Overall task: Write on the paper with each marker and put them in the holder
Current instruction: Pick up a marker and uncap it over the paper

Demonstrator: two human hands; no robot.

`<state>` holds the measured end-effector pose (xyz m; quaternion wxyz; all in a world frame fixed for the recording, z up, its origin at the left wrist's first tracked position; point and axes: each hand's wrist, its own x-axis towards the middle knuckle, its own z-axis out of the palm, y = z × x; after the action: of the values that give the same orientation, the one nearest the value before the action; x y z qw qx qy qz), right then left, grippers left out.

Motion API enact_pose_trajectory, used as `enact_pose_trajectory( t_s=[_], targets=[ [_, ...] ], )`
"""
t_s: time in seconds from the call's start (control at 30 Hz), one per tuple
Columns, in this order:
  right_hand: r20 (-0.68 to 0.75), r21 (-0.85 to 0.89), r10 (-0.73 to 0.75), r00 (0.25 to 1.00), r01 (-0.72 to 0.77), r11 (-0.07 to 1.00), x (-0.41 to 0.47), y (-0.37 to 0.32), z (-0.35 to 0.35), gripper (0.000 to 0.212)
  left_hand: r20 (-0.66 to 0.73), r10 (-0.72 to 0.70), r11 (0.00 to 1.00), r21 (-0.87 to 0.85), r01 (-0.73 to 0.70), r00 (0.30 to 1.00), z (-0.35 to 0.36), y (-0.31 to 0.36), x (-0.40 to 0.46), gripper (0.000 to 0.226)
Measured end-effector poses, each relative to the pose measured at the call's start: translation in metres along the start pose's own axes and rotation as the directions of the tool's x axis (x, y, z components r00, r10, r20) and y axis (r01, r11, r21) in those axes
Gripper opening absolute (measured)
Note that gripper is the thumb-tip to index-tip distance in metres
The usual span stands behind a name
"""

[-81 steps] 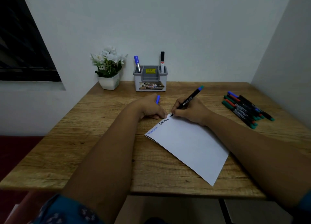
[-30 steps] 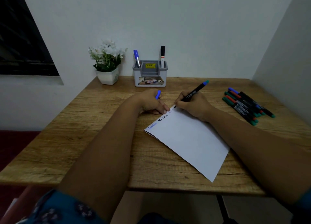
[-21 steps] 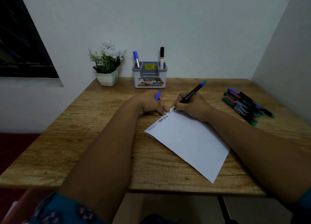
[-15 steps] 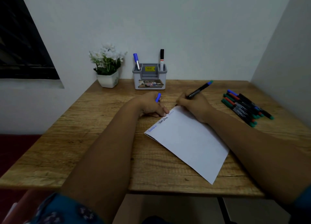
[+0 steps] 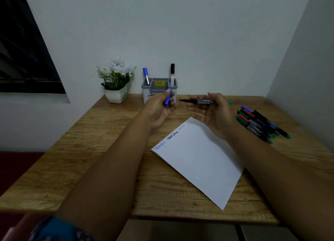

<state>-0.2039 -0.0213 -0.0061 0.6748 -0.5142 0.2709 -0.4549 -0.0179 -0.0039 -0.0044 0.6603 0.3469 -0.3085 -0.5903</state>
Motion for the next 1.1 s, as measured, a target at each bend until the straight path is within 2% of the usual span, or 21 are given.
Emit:
enact_pose_trajectory(
  t_s=[0.1, 0.17, 0.27, 0.37, 0.53, 0.7, 0.93, 1.1],
  targets=[
    [-0.055, -0.084, -0.097, 0.994, 0.092, 0.992, -0.005, 0.001, 0.012, 0.037, -0.059, 0.046, 0.999, 0.007, -0.046, 0.997, 0.002, -0.001, -0.002, 0.018],
    [-0.087, -0.137, -0.18, 0.98, 0.167, 0.976, -0.007, 0.002, 0.018, 0.028, -0.1, 0.046, 0.996, -0.071, -0.053, 0.994, 0.003, 0.0, -0.003, 0.024],
    [-0.057, -0.19, -0.269, 0.962, 0.254, 0.948, -0.009, 0.005, 0.022, 0.022, -0.113, 0.028, 0.975, -0.214, -0.052, 0.993, 0.006, 0.002, -0.004, 0.028],
    [-0.016, -0.252, -0.318, 0.948, 0.304, 0.919, -0.01, 0.009, 0.025, 0.022, -0.115, 0.024, 0.969, -0.243, -0.052, 0.993, 0.008, 0.002, -0.004, 0.031],
    [-0.055, -0.324, -0.379, 0.924, 0.342, 0.882, -0.009, 0.012, 0.027, 0.012, -0.114, 0.008, 0.965, -0.26, -0.038, 0.993, 0.01, 0.001, -0.005, 0.033],
    [-0.053, -0.408, -0.421, 0.906, 0.365, 0.837, -0.007, 0.018, 0.024, 0.009, -0.062, 0.014, 0.979, -0.201, -0.026, 0.998, 0.011, -0.001, -0.005, 0.031],
    [-0.084, -0.352, -0.478, 0.874, 0.423, 0.835, -0.007, 0.015, 0.027, 0.018, -0.099, 0.059, 0.987, -0.146, -0.073, 0.993, 0.007, 0.004, -0.005, 0.028],
    [-0.051, -0.388, -0.481, 0.875, 0.426, 0.817, -0.003, 0.021, 0.019, 0.004, -0.036, 0.046, 0.999, -0.026, -0.047, 0.998, 0.013, -0.001, -0.008, 0.023]
  ],
)
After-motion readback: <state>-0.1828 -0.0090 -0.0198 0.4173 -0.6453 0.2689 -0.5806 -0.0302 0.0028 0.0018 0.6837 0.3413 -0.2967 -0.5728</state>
